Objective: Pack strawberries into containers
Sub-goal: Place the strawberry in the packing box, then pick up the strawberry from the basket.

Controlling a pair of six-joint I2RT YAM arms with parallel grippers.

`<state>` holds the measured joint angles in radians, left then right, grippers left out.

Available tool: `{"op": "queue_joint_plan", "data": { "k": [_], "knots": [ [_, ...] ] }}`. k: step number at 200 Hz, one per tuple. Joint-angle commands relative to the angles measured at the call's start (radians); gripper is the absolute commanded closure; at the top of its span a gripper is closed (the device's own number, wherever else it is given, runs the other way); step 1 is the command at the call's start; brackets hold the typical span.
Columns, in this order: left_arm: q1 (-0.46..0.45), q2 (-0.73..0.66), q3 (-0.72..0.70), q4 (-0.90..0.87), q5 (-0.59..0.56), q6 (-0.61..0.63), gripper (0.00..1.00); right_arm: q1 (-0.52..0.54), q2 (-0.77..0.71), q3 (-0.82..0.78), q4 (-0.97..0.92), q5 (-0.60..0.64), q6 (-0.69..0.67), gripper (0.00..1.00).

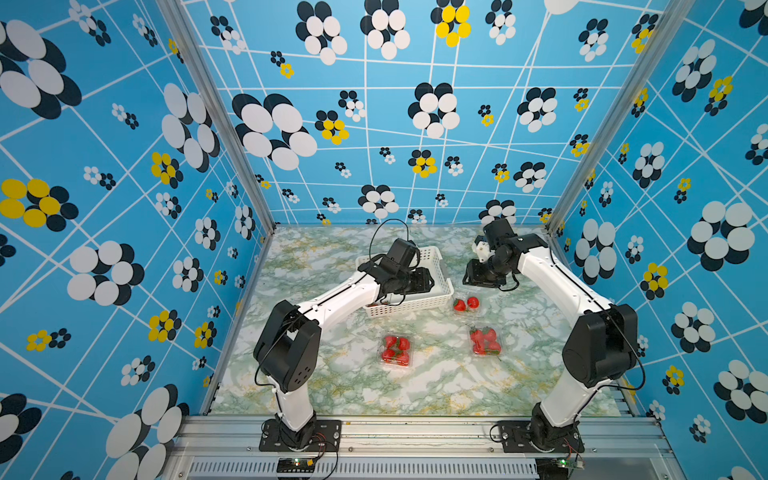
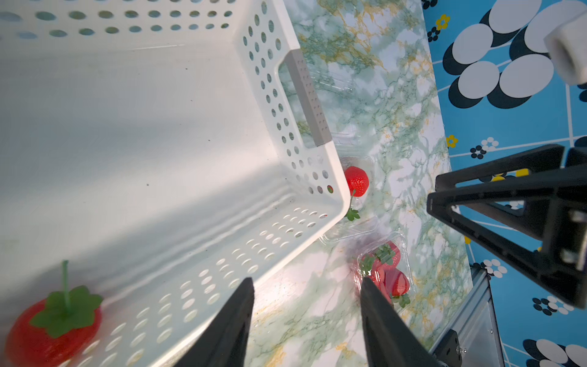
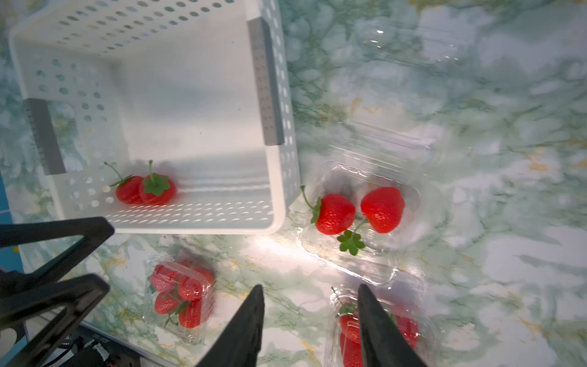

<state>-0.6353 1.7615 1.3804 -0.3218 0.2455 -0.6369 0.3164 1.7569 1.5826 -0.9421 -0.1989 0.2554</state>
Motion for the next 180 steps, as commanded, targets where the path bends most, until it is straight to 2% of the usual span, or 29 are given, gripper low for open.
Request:
{"op": "queue_joint_plan", "data": {
  "k": [1,87,129,180],
  "knots": [
    [0.030,-0.071,-0.049,-0.010,-0.021,0.022,0.45,0.075,0.047,0.092,-0.044,0.007,0.031,0.51],
    [0.199,-0.222,-0.242,-0.009,-0.016,0.041,0.45,0.256,0.383,0.454,-0.110,0.019,0.058,0.52],
    [0.255,-0.234,-0.284,0.002,0.012,0.053,0.44,0.290,0.575,0.641,-0.178,0.000,0.057,0.52],
    [0.316,-0.246,-0.339,0.030,0.046,0.050,0.45,0.332,0.728,0.834,-0.247,-0.073,0.057,0.48]
  ]
}}
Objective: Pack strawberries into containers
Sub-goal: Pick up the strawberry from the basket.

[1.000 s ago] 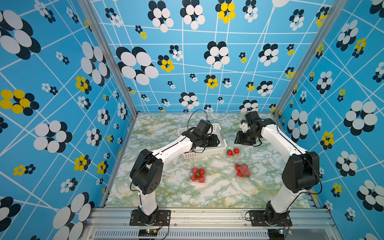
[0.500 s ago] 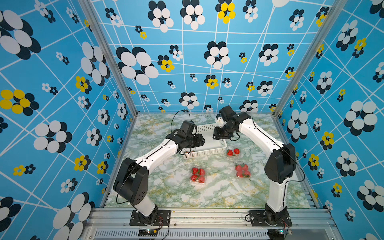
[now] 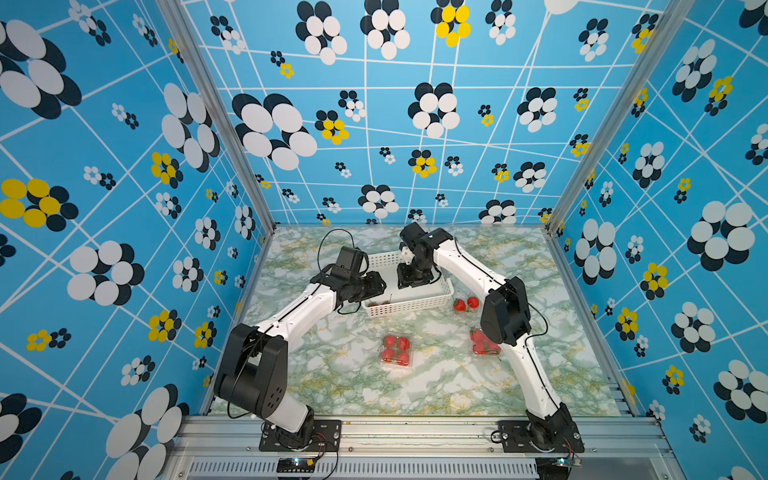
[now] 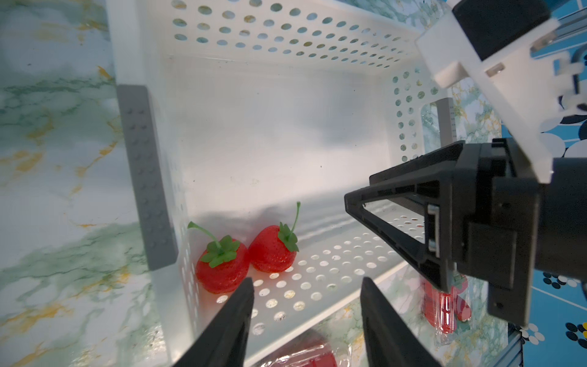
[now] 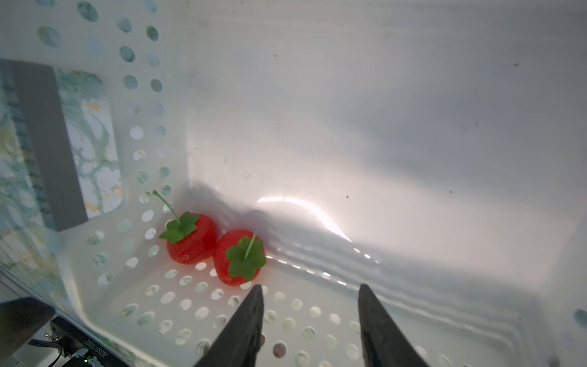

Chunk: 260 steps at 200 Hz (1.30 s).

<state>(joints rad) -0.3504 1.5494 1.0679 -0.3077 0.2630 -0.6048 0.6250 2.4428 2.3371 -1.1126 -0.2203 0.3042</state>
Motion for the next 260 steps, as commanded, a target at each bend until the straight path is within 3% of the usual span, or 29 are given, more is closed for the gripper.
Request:
{"op": "queue_joint_plan", "data": {
  "k": [1,25,98,211,260],
  "knots": [
    [0.033,-0.035,-0.027,0.017,0.029,0.018,0.45,0.023,0.045,0.083,-0.077,-0.054,0.009,0.48],
    [0.061,-0.050,-0.051,0.026,0.038,0.020,0.45,0.036,0.091,0.137,-0.110,-0.076,0.009,0.47],
    [0.111,-0.072,-0.110,0.056,0.064,0.020,0.44,0.084,0.107,0.099,-0.118,-0.114,0.021,0.46],
    [0.122,-0.071,-0.158,0.110,0.090,0.003,0.45,0.106,0.201,0.130,-0.124,-0.135,0.032,0.51],
    [0.122,-0.087,-0.158,0.118,0.101,0.001,0.44,0.113,0.174,0.125,-0.133,-0.084,0.031,0.74]
  ]
}}
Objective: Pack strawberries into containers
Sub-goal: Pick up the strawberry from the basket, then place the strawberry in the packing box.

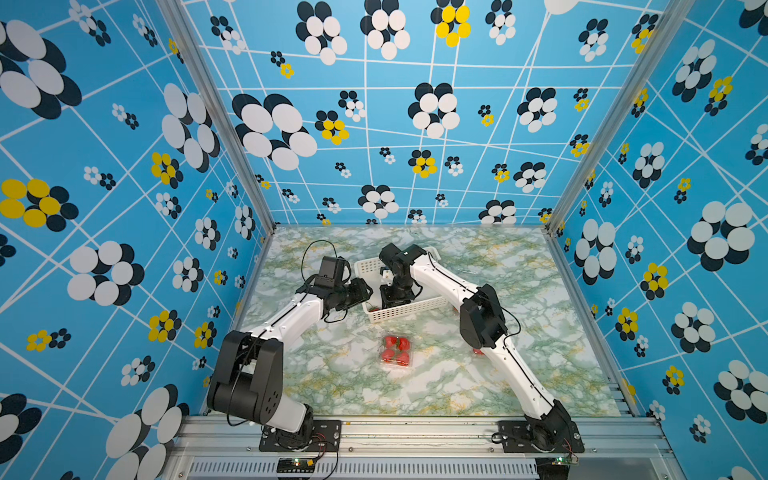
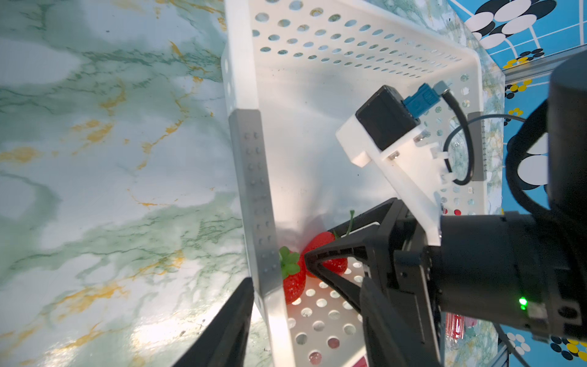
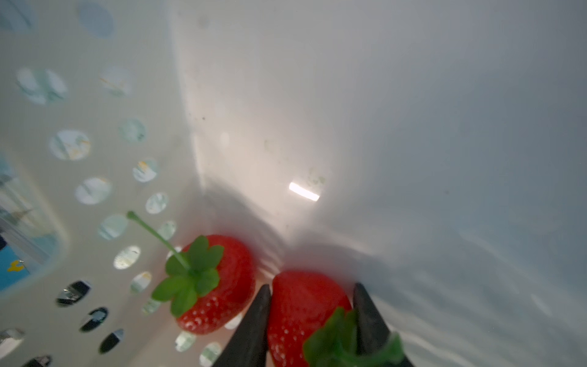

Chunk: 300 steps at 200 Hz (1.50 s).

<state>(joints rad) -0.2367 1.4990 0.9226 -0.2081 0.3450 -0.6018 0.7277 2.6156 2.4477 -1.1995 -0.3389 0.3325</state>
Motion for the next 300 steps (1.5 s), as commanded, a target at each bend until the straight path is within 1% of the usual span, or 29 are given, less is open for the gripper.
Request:
{"op": "queue_joint_plan", "data": {
  "k": [1,25,60,90,106,143,175,193,215,251,273,300],
  "knots": [
    [0.008,-0.036,-0.013,0.018,0.019,-0.002,0.45,0.011,-0.001,0.014,-0.046,0.037,0.003,0.74],
    [0.008,-0.052,-0.013,0.014,0.017,-0.002,0.44,-0.008,-0.056,0.007,-0.030,0.068,0.011,0.79],
    [-0.001,-0.071,0.000,-0.004,0.006,-0.004,0.44,-0.060,-0.170,-0.037,0.017,0.106,0.020,0.80],
    [-0.051,-0.077,0.049,-0.046,-0.026,-0.002,0.44,-0.108,-0.290,-0.109,0.038,0.138,0.011,0.81],
    [-0.103,-0.068,0.088,-0.062,-0.046,-0.006,0.44,-0.141,-0.389,-0.230,0.078,0.153,0.010,0.81],
    [-0.245,0.010,0.201,-0.076,-0.087,-0.031,0.44,-0.264,-0.652,-0.641,0.239,0.153,0.025,0.80],
    [-0.344,0.116,0.319,-0.094,-0.101,-0.034,0.44,-0.385,-0.779,-0.855,0.312,0.128,0.008,0.80],
    [-0.377,0.163,0.368,-0.100,-0.104,-0.039,0.44,-0.439,-0.786,-0.928,0.341,0.108,-0.010,0.80],
    [-0.400,0.200,0.411,-0.116,-0.110,-0.040,0.44,-0.470,-0.746,-0.953,0.371,0.094,-0.025,0.80],
    [-0.411,0.210,0.438,-0.140,-0.126,-0.035,0.44,-0.485,-0.674,-0.945,0.406,0.100,-0.024,0.80],
    [-0.411,0.211,0.438,-0.145,-0.130,-0.031,0.44,-0.487,-0.638,-0.926,0.402,0.127,-0.025,0.76],
    [-0.411,0.214,0.438,-0.144,-0.126,-0.031,0.44,-0.494,-0.604,-0.914,0.416,0.129,-0.024,0.75]
  ]
}}
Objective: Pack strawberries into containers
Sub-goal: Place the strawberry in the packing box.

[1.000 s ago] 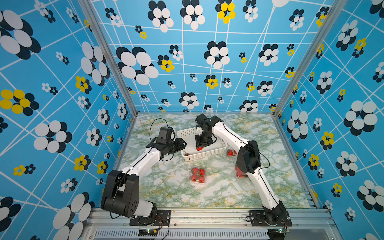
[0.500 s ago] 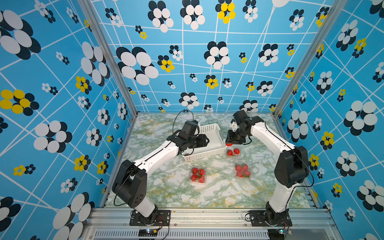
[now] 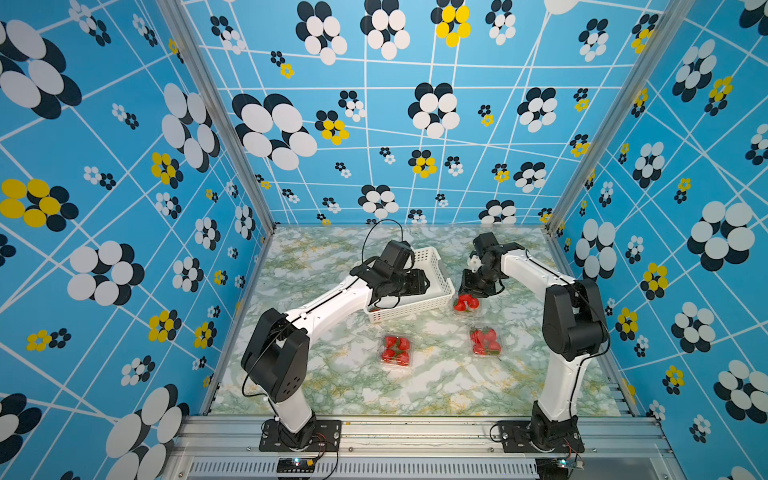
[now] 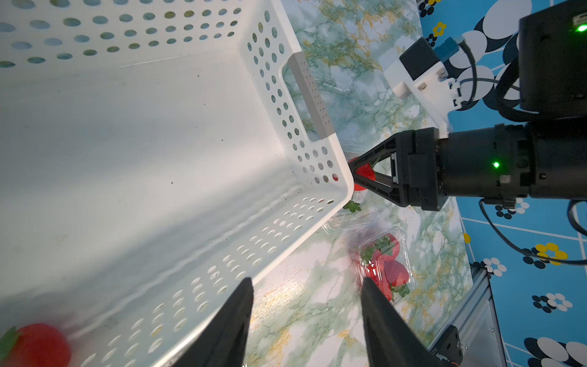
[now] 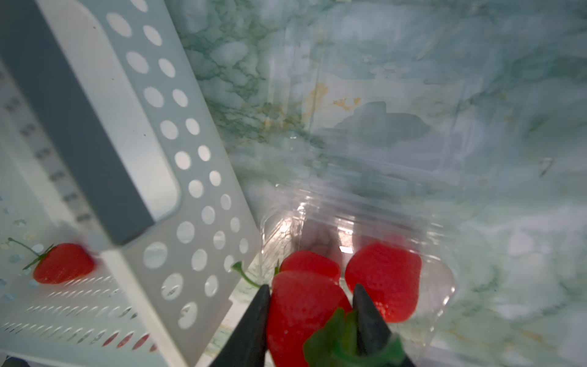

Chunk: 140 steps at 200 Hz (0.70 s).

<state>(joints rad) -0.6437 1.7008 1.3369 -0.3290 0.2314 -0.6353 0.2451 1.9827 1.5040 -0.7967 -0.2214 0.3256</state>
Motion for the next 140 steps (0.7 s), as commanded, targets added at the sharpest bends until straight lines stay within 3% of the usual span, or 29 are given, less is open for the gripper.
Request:
{"op": "queue_joint_plan", "data": {
  "k": [1,42,63,112,140],
  "knots": [
    [-0.004,0.011,0.024,-0.024,-0.012,0.003,0.44,-0.012,0.029,0.031,0.012,0.011,-0.017,0.75],
    [-0.001,0.005,0.017,-0.023,-0.015,0.007,0.44,-0.013,0.042,0.050,-0.010,0.019,-0.025,0.63],
    [-0.001,0.002,0.013,-0.020,-0.014,0.005,0.44,-0.013,0.035,0.053,-0.027,0.019,-0.035,0.51],
    [0.001,-0.005,0.006,-0.015,-0.013,0.004,0.44,-0.013,-0.010,0.032,-0.052,0.053,-0.045,0.47],
    [0.014,-0.047,-0.027,-0.024,-0.048,0.008,0.44,-0.011,-0.132,-0.009,-0.052,0.105,-0.041,0.48]
  ]
}}
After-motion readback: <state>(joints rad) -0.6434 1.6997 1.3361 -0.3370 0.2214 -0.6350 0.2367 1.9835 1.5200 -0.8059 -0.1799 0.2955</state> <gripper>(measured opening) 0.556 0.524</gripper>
